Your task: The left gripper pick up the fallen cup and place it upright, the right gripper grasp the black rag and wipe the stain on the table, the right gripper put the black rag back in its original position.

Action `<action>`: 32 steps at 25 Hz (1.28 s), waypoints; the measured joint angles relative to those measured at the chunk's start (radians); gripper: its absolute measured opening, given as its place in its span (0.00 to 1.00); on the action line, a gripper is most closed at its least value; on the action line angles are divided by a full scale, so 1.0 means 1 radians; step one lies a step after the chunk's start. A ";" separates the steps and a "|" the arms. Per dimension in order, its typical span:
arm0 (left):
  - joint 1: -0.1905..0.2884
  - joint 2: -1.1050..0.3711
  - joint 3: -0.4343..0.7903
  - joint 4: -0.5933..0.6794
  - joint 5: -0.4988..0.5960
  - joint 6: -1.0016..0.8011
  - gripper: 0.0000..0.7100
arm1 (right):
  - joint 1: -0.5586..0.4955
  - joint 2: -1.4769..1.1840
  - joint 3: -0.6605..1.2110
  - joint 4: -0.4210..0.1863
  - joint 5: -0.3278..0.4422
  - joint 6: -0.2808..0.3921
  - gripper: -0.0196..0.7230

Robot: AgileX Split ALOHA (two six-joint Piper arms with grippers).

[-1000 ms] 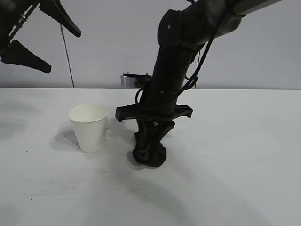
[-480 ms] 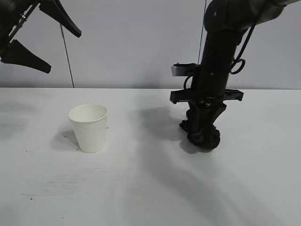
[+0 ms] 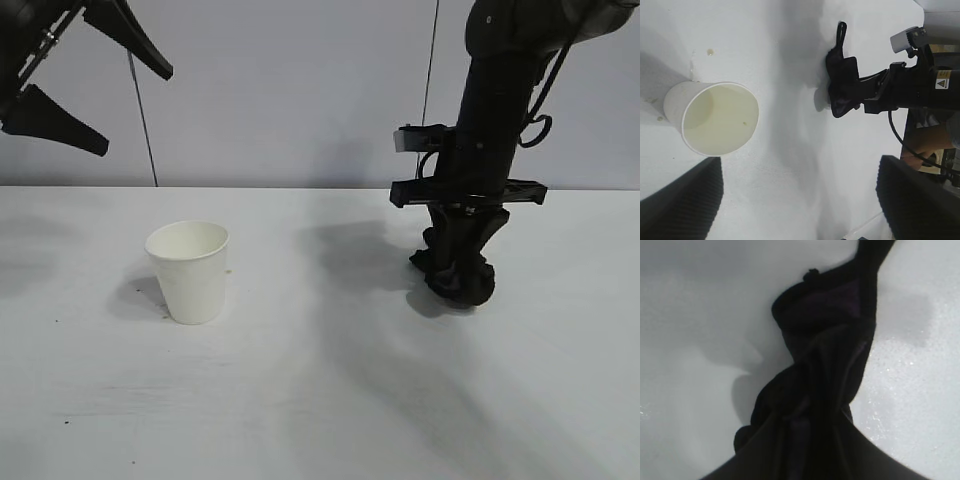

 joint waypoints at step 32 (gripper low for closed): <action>0.000 0.000 0.000 0.001 -0.001 0.033 0.85 | -0.015 -0.130 -0.024 0.486 0.004 -0.096 0.85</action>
